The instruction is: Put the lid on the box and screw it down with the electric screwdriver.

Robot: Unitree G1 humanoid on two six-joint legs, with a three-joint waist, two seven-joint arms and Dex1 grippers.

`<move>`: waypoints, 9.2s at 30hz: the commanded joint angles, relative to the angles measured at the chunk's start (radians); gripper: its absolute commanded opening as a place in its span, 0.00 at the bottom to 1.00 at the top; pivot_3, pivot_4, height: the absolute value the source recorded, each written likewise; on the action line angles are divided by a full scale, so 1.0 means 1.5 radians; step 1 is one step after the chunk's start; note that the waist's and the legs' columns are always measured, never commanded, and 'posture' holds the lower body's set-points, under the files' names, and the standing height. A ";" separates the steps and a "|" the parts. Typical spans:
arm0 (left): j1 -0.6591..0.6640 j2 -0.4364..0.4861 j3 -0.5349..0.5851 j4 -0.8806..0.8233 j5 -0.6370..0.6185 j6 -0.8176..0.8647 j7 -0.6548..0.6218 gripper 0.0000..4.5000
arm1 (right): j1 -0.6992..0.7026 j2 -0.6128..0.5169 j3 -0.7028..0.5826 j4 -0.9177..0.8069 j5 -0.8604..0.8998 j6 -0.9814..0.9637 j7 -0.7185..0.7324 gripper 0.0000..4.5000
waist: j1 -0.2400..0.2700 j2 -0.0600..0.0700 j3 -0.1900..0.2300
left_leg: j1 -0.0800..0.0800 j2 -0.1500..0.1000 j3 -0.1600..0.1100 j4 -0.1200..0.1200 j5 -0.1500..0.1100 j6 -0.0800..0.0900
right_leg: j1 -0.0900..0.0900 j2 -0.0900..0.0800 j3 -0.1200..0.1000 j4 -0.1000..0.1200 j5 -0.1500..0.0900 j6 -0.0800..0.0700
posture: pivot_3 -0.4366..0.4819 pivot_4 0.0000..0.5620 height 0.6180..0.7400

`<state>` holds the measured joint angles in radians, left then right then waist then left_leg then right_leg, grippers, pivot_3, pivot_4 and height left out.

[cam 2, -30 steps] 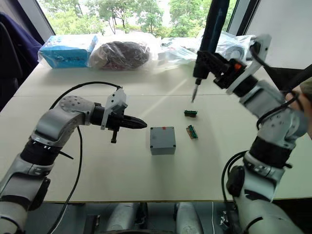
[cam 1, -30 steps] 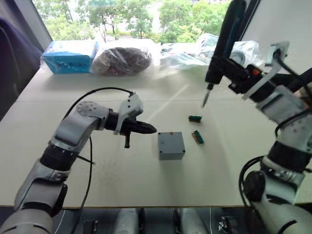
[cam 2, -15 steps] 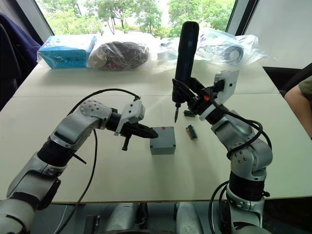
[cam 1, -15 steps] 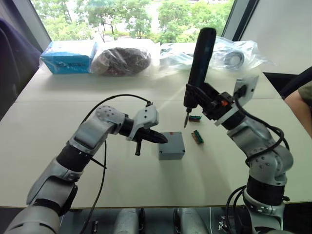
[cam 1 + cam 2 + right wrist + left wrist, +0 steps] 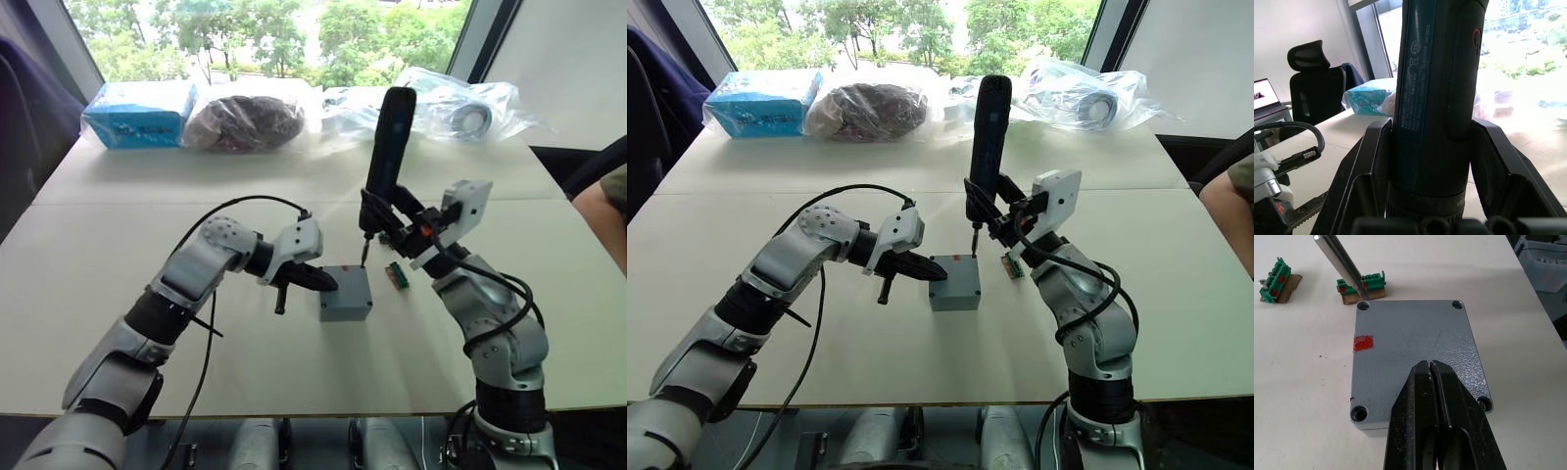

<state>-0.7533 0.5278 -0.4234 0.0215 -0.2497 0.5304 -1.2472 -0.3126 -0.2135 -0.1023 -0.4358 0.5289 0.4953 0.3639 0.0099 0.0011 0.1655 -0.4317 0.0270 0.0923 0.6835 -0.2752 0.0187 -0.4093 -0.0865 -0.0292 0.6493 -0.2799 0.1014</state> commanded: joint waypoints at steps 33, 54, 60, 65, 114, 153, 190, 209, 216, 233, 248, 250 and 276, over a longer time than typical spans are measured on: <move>-0.012 0.001 -0.004 0.023 0.031 -0.002 -0.019 0.00 | 0.169 0.014 0.102 0.034 -0.160 -0.205 -0.011 0.43 | 0.000 -0.006 -0.005 | 0.004 0.001 0.000 0.000 0.000 0.000 | 0.004 0.001 0.000 0.000 0.000 0.000 | 0.48 0.27 1.00; -0.002 -0.007 0.000 0.019 0.042 -0.006 -0.016 0.00 | 0.180 -0.019 0.099 0.060 -0.159 -0.183 0.000 0.43 | 0.001 -0.008 -0.007 | 0.014 0.001 -0.001 -0.001 -0.003 0.005 | 0.014 0.000 0.000 -0.002 -0.001 -0.002 | 0.48 0.27 1.00; -0.005 -0.012 0.002 0.026 0.046 -0.008 -0.013 0.00 | 0.174 -0.021 0.094 0.058 -0.155 -0.181 0.006 0.43 | 0.001 -0.008 -0.007 | 0.014 0.001 -0.001 -0.001 -0.003 0.005 | 0.014 0.000 0.000 -0.002 -0.001 -0.002 | 0.48 0.27 1.00; 0.001 -0.012 0.003 0.024 0.046 -0.008 -0.012 0.00 | 0.163 -0.026 0.079 0.044 -0.147 -0.178 0.006 0.43 | 0.001 -0.008 -0.007 | 0.014 0.001 -0.001 -0.001 -0.003 0.005 | 0.014 0.000 0.000 -0.002 -0.001 -0.002 | 0.48 0.27 1.00; 0.062 0.069 0.132 -0.187 -0.169 0.156 0.013 0.00 | -0.207 -0.483 -0.038 0.431 0.153 0.738 -0.001 0.81 | -0.014 -0.003 -0.002 | 0.002 0.000 0.000 -0.001 -0.003 0.006 | 0.002 -0.001 0.000 -0.002 -0.001 -0.001 | 0.48 0.27 1.00; 0.027 0.001 0.004 0.082 0.049 -0.063 0.007 0.00 | -0.001 -0.431 0.198 -0.085 0.060 0.331 0.274 0.98 | 0.004 -0.004 -0.001 | 0.001 0.000 -0.001 0.000 -0.003 0.006 | 0.002 -0.001 -0.001 -0.001 -0.001 -0.001 | 0.48 0.27 1.00; 0.041 -0.037 0.028 0.080 0.103 -0.088 0.030 0.00 | -0.059 -0.451 0.286 0.019 -0.138 0.159 0.405 0.98 | 0.002 -0.005 -0.001 | 0.001 0.000 -0.001 0.001 -0.003 0.005 | 0.002 -0.001 -0.001 0.000 -0.001 -0.001 | 0.48 0.27 1.00; 0.005 -0.057 0.036 0.149 0.107 -0.138 0.049 0.00 | -0.029 -0.425 0.241 -0.049 -0.111 0.243 0.374 0.98 | 0.002 -0.005 -0.001 | 0.002 0.000 -0.001 0.001 -0.003 0.005 | 0.002 -0.001 -0.001 0.000 -0.001 -0.001 | 0.48 0.27 1.00; 0.011 -0.044 0.036 0.133 0.102 -0.124 0.027 0.00 | -0.037 -0.435 0.221 -0.045 -0.105 0.248 0.381 0.98 | 0.002 -0.005 -0.001 | 0.002 0.000 -0.001 0.001 -0.003 0.005 | 0.002 -0.001 -0.001 0.000 -0.001 -0.001 | 0.48 0.27 1.00; -0.034 -0.024 0.152 0.064 -0.023 0.024 0.020 0.00 | -0.235 -0.302 0.094 0.444 -0.192 -0.030 0.272 0.98 | 0.000 -0.005 -0.001 | 0.002 0.000 -0.001 0.001 -0.001 0.002 | 0.002 0.000 -0.001 0.000 -0.001 -0.001 | 0.48 0.27 1.00; 0.021 0.011 0.158 -0.029 -0.052 0.074 0.049 0.00 | -0.251 -0.229 0.093 0.592 -0.219 -0.122 0.304 0.46 | -0.004 -0.005 -0.001 | 0.002 0.000 0.000 0.000 0.000 0.000 | 0.002 -0.001 -0.001 0.000 -0.001 -0.001 | 0.48 0.27 1.00; 0.024 0.014 0.155 -0.031 -0.054 0.075 0.051 0.00 | -0.246 -0.225 0.090 0.588 -0.216 -0.117 0.304 0.46 | -0.004 -0.005 -0.001 | 0.002 0.000 0.000 0.000 0.000 0.000 | 0.002 -0.001 -0.001 0.000 -0.001 -0.001 | 0.48 0.27 1.00; 0.027 0.020 0.135 -0.032 -0.051 0.072 0.045 0.00 | -0.228 -0.197 0.085 0.587 -0.220 -0.110 0.295 0.04 | -0.004 -0.005 -0.001 | 0.002 0.000 0.000 0.000 0.000 0.000 | 0.002 -0.001 -0.001 0.000 -0.001 -0.001 | 0.48 0.27 1.00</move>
<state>-0.7116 0.5477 -0.2223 0.0126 -0.3143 0.6420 -1.1759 -0.6488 -0.5119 0.0507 0.4719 0.1908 0.3378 0.8095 0.0037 -0.0062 0.1634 -0.4281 0.0273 0.0922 0.6835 -0.2750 0.0184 -0.4059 -0.0872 -0.0302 0.6496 -0.2809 0.1002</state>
